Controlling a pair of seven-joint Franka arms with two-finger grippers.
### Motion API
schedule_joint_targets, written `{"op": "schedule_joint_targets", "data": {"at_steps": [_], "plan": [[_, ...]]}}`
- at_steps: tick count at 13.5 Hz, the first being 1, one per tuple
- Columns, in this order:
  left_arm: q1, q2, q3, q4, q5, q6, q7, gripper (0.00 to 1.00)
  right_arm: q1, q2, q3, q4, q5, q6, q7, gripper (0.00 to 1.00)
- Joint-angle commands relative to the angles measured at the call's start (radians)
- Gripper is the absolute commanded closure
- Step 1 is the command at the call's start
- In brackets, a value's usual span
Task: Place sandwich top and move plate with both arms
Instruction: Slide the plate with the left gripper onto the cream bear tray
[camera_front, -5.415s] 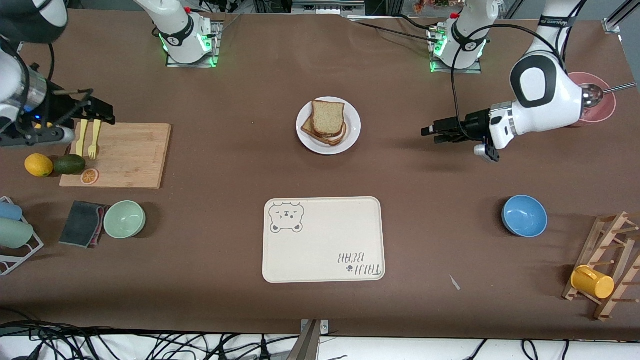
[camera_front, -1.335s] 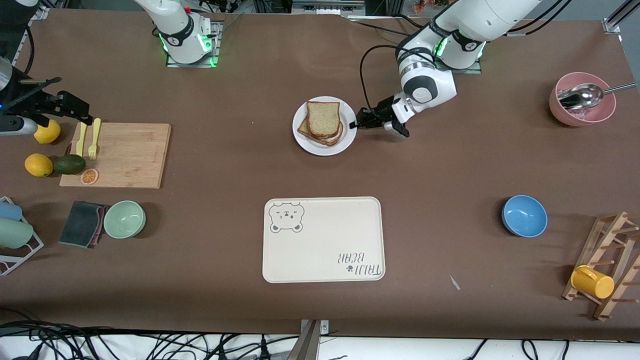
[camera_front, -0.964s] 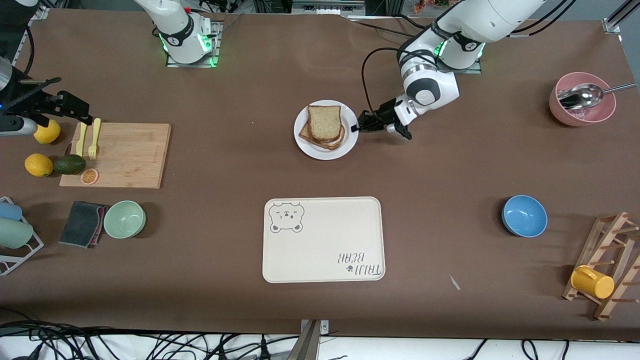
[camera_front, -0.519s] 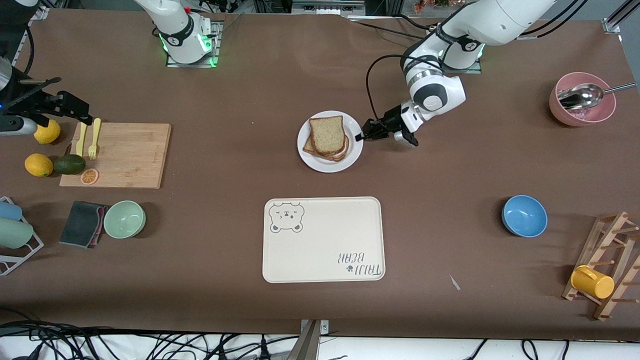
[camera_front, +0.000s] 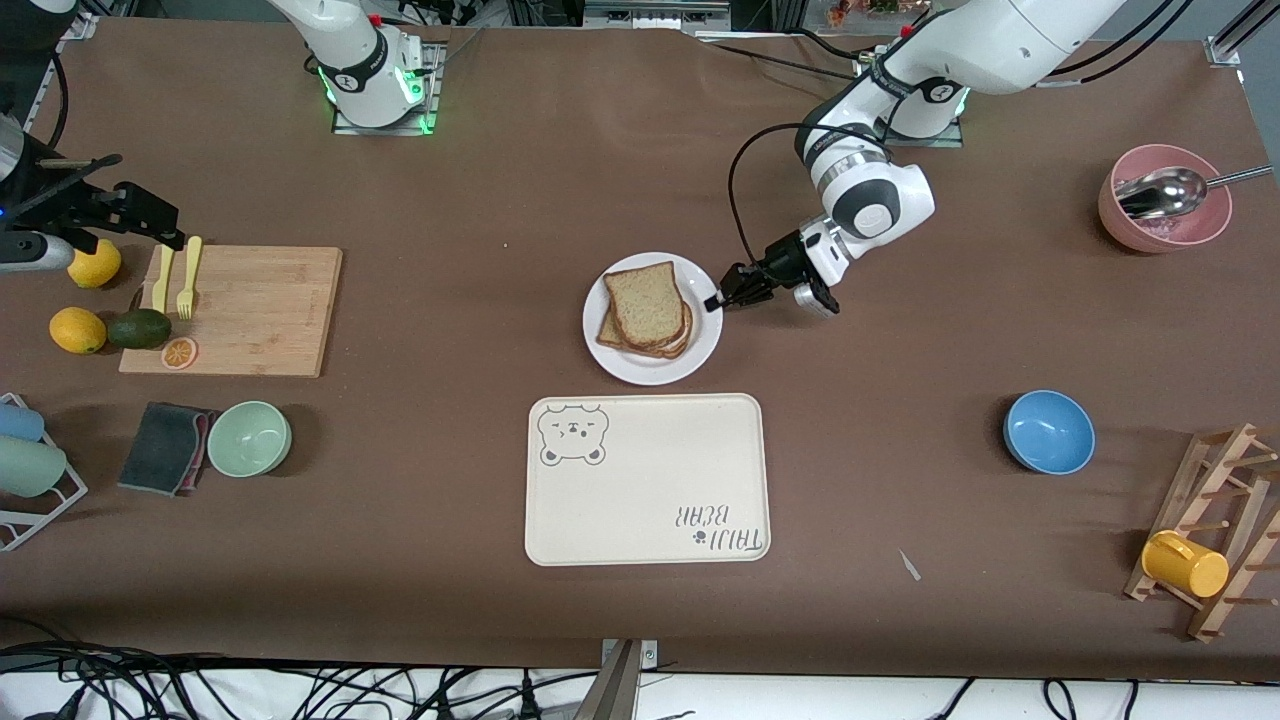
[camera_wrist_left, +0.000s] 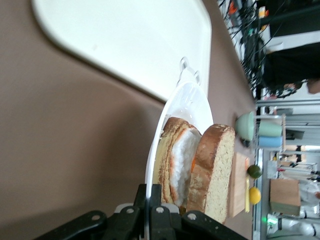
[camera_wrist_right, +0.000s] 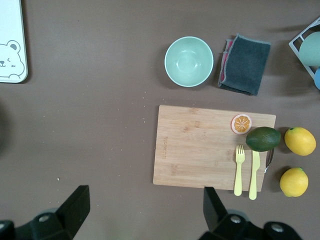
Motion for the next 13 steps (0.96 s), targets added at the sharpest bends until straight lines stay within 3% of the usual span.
{"op": "schedule_joint_targets", "data": {"at_steps": [1,8,11,13], "plan": [[-0.001,0.039,0.000,0.110,-0.039,0.013,-0.033,1.00,-0.014,-0.009,0.011,0.007,0.006,-0.005,0.005,0.00],[-0.041,0.219,0.070,0.393,-0.023,0.102,-0.031,1.00,-0.016,-0.005,0.011,0.018,0.006,-0.005,0.005,0.00],[-0.175,0.260,0.226,0.502,-0.029,0.102,-0.041,1.00,-0.017,-0.003,0.011,0.018,0.006,-0.005,0.005,0.00],[-0.236,0.304,0.290,0.565,-0.034,0.102,-0.043,1.00,-0.020,0.000,0.011,0.018,0.006,-0.005,0.006,0.00]]}}
